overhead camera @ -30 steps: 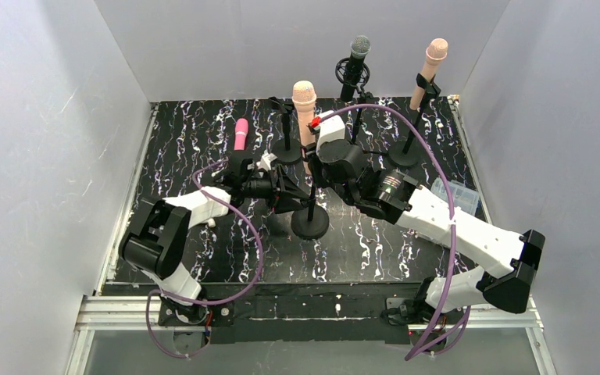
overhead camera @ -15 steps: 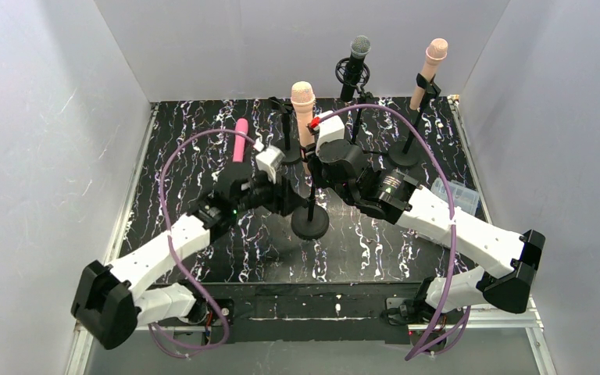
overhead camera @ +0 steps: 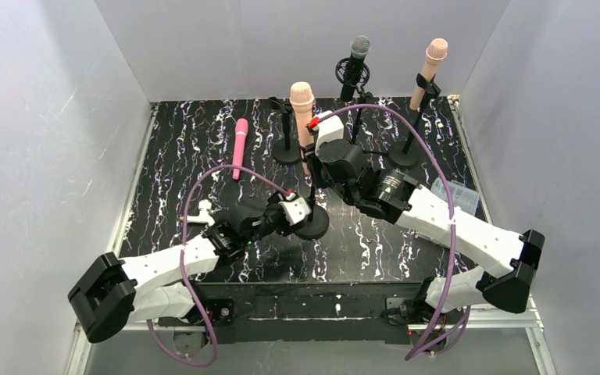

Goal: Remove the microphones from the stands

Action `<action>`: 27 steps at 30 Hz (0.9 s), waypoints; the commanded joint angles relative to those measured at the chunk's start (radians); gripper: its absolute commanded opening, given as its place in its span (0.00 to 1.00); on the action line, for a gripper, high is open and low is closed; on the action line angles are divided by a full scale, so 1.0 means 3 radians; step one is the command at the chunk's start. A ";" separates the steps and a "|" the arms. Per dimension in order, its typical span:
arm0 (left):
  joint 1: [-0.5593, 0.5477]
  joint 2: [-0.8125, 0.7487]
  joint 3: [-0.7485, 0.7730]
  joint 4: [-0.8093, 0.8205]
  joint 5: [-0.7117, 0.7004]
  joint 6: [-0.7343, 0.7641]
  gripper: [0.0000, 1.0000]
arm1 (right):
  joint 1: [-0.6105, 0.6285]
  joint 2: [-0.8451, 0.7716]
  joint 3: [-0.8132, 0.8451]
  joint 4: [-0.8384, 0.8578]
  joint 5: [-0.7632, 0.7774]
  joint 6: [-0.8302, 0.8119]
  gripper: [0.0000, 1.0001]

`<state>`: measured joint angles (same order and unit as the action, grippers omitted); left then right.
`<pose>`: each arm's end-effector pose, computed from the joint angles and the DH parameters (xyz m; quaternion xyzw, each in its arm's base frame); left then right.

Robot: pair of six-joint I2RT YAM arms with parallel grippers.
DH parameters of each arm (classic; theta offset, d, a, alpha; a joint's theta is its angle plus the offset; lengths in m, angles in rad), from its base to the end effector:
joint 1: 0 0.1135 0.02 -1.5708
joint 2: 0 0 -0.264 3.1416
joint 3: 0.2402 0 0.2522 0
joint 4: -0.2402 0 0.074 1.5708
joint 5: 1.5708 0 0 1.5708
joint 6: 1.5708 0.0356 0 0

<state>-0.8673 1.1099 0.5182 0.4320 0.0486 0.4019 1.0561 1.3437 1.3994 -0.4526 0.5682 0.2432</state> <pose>0.1588 -0.1899 0.2457 0.4639 0.6035 -0.1675 0.6265 0.1632 0.2497 0.4041 -0.1734 0.7955 0.1357 0.5645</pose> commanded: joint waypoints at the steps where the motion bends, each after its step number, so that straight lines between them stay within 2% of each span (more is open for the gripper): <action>1: -0.0129 0.0084 -0.0071 0.0456 -0.0222 0.0498 0.54 | 0.0023 0.0066 0.0099 -0.0180 -0.0057 -0.0054 0.01; 11: -0.0233 0.0358 -0.0064 0.0740 -0.0353 0.0617 0.48 | 0.0023 0.0083 0.0125 -0.0190 -0.0068 -0.0049 0.01; 21: -0.0240 0.0516 -0.0020 0.0769 -0.0380 0.0535 0.23 | 0.0023 0.0079 0.0110 -0.0189 -0.0074 -0.0039 0.01; 27: -0.0239 0.0439 0.0072 0.0594 -0.0393 0.0208 0.10 | 0.0023 0.0072 0.0107 -0.0208 -0.0069 -0.0036 0.01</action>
<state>-0.9337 1.2541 0.4995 0.6502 -0.0647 0.5514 1.0550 1.3529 1.4105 -0.4625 0.5659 0.2386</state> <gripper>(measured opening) 0.305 0.335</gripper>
